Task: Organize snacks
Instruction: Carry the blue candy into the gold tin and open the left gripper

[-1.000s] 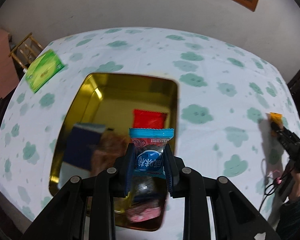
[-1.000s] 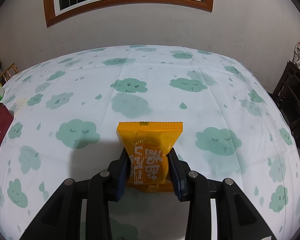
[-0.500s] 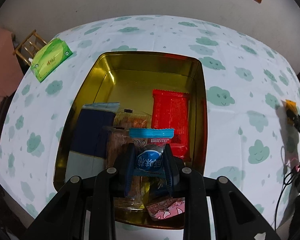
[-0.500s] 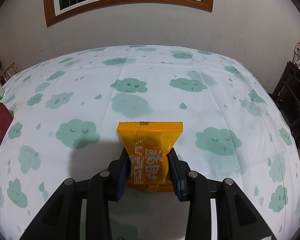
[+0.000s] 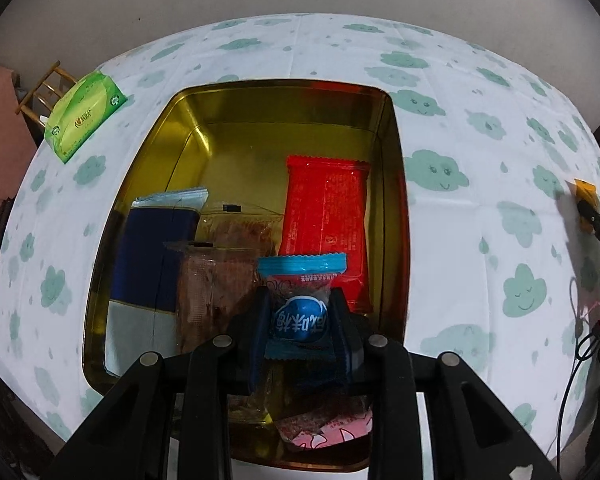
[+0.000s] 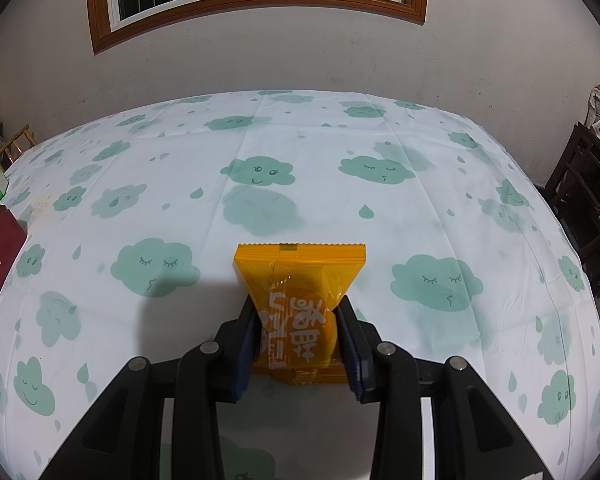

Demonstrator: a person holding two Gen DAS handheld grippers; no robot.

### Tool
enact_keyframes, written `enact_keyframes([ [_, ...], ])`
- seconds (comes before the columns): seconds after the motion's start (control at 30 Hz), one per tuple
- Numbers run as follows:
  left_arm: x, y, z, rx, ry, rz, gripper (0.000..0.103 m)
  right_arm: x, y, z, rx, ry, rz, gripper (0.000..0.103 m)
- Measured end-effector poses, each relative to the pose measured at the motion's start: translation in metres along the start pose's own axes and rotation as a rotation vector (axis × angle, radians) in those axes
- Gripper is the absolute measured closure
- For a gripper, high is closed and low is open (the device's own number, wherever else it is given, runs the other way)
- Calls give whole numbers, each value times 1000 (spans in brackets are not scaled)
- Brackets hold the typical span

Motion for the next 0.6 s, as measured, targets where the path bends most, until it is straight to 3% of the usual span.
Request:
enact_keyframes([
  [0.23,-2,1,-2,9,15,-3,71,0,0,0,0,1,1,65],
  [0.6,-7,-5,16,-31,48,2,43,0,0,0,0,1,1,65],
])
Point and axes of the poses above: each gripper's, at about its wrist camera, not at the fingertips, and z roughly against the way its jaws point, x to its left, y to its underside, the point moved 8 cm from there along -z, roughly the way its jaws point, and after that the axes turned 2 degrees about -y, right-handed, at the moved point
